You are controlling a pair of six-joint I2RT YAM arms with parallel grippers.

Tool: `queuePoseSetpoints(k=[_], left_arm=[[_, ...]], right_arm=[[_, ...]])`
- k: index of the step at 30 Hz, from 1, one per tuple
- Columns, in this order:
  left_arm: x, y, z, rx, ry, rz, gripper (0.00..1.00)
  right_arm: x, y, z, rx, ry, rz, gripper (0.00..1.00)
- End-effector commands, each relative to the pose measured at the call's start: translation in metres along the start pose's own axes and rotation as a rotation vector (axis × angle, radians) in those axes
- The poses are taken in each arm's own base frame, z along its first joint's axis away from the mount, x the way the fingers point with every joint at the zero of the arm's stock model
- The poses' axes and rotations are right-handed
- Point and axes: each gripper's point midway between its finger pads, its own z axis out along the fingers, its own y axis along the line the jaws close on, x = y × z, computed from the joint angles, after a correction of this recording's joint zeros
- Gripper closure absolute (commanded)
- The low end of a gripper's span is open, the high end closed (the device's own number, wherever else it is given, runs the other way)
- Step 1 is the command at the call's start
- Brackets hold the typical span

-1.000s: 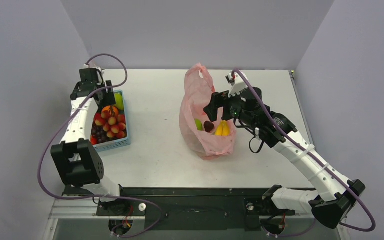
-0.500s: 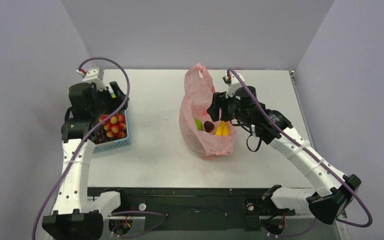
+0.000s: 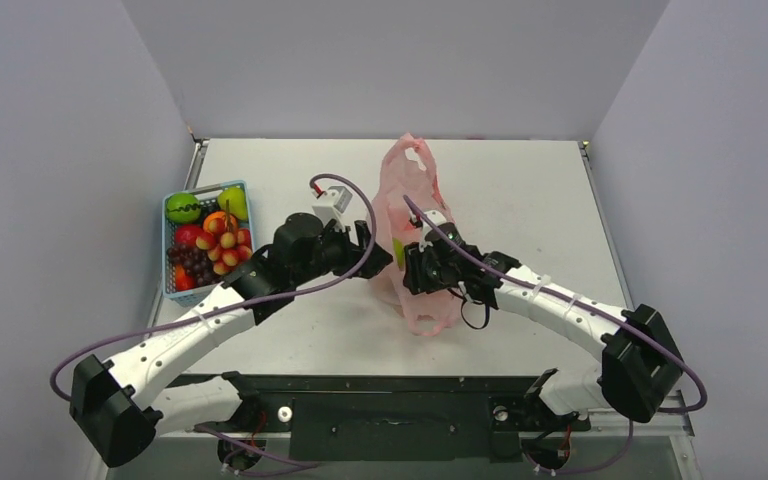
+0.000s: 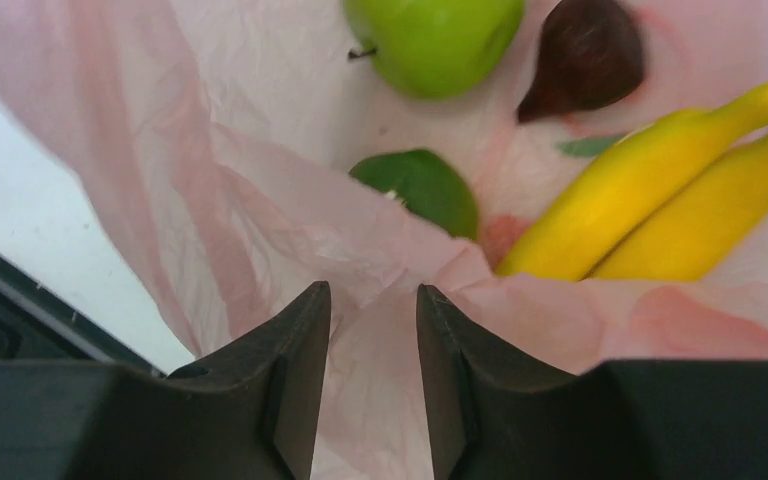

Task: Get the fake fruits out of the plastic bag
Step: Adjust the plastic bag at the center of the board, then take out the fake fruit from the plastic bag.

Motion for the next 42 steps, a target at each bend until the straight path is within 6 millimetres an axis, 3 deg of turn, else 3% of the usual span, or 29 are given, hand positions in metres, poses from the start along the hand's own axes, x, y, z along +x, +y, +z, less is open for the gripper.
queuePoseSetpoints(k=[1, 5, 7, 11, 12, 17, 22, 27, 32, 35, 38, 42], left_arm=[[-0.015, -0.005, 0.015, -0.023, -0.141, -0.048, 0.34], [0.014, 0.011, 0.025, -0.064, -0.106, -0.065, 0.33], [0.032, 0.022, 0.033, -0.088, -0.062, -0.071, 0.33], [0.057, 0.037, 0.051, -0.122, -0.015, -0.078, 0.33], [0.061, 0.038, 0.054, -0.126, -0.004, -0.076, 0.34], [0.078, 0.041, 0.064, -0.157, 0.051, -0.064, 0.36], [0.079, 0.041, 0.058, -0.167, 0.045, -0.065, 0.36], [0.075, 0.048, 0.040, -0.200, 0.024, -0.060, 0.36], [0.068, 0.052, 0.025, -0.232, 0.003, -0.044, 0.36], [0.063, 0.050, 0.018, -0.230, -0.009, -0.036, 0.36], [0.053, 0.041, 0.009, -0.202, -0.032, -0.031, 0.36], [0.038, 0.028, -0.006, -0.171, -0.052, -0.021, 0.36]], right_arm=[[0.014, 0.041, 0.019, -0.209, -0.048, 0.093, 0.68], [0.033, 0.060, 0.024, -0.304, -0.051, 0.133, 0.76], [0.039, 0.058, 0.021, -0.303, -0.042, 0.137, 0.76], [0.030, 0.034, 0.006, -0.181, -0.062, 0.097, 0.74], [0.019, 0.027, 0.000, -0.137, -0.106, 0.088, 0.72], [-0.005, -0.004, -0.015, 0.012, -0.202, 0.066, 0.55], [-0.028, -0.010, 0.001, 0.058, -0.225, 0.035, 0.52], [-0.065, -0.010, 0.025, 0.093, -0.305, 0.048, 0.41], [-0.070, -0.038, 0.046, 0.233, -0.295, 0.052, 0.31], [-0.064, -0.031, 0.063, 0.164, -0.253, 0.024, 0.25], [-0.068, -0.012, 0.073, 0.069, -0.264, 0.017, 0.22], [-0.075, -0.002, 0.082, 0.036, -0.295, 0.014, 0.20]])
